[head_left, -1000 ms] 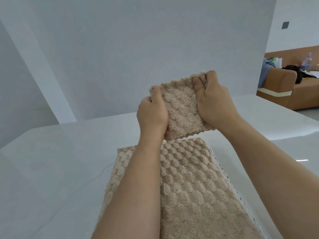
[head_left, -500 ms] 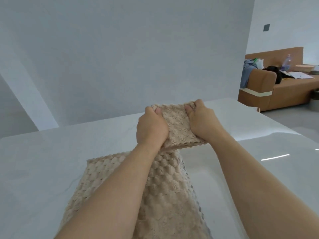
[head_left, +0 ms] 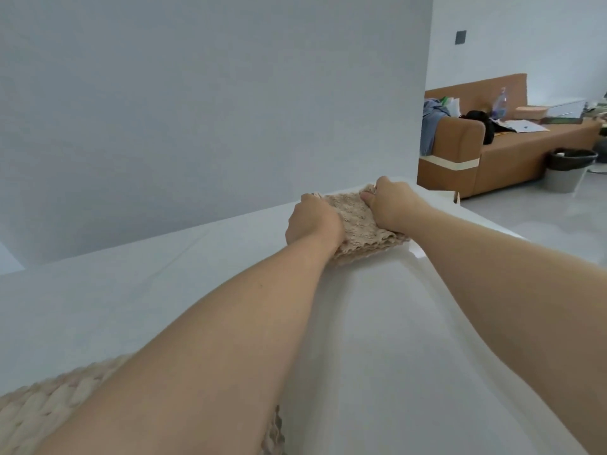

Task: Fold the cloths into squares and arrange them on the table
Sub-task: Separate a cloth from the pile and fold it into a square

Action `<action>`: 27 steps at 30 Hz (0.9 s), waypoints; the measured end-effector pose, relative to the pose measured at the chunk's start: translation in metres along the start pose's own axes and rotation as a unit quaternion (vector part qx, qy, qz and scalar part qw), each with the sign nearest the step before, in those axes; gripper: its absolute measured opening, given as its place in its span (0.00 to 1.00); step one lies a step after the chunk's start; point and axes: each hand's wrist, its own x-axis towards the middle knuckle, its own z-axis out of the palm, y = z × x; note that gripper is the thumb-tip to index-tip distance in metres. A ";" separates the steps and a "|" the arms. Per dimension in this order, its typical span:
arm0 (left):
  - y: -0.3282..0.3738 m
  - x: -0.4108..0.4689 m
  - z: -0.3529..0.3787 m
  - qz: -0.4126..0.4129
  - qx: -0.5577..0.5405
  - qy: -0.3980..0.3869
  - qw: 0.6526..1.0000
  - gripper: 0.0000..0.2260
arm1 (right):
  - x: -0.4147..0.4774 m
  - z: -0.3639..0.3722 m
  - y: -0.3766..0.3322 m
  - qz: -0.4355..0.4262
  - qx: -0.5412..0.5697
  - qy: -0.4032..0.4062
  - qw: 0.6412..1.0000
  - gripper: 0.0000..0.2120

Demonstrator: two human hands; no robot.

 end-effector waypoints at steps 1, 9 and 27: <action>0.002 0.007 0.006 -0.001 0.003 -0.001 1.000 0.13 | 0.009 0.004 0.003 0.000 -0.009 0.000 1.000 0.17; 0.001 0.035 0.038 0.020 0.107 -0.009 0.994 0.10 | 0.054 0.048 0.013 0.054 0.034 0.020 0.998 0.16; -0.009 0.037 0.035 0.314 0.220 0.054 0.922 0.18 | 0.048 0.042 0.021 0.025 0.070 0.196 0.978 0.17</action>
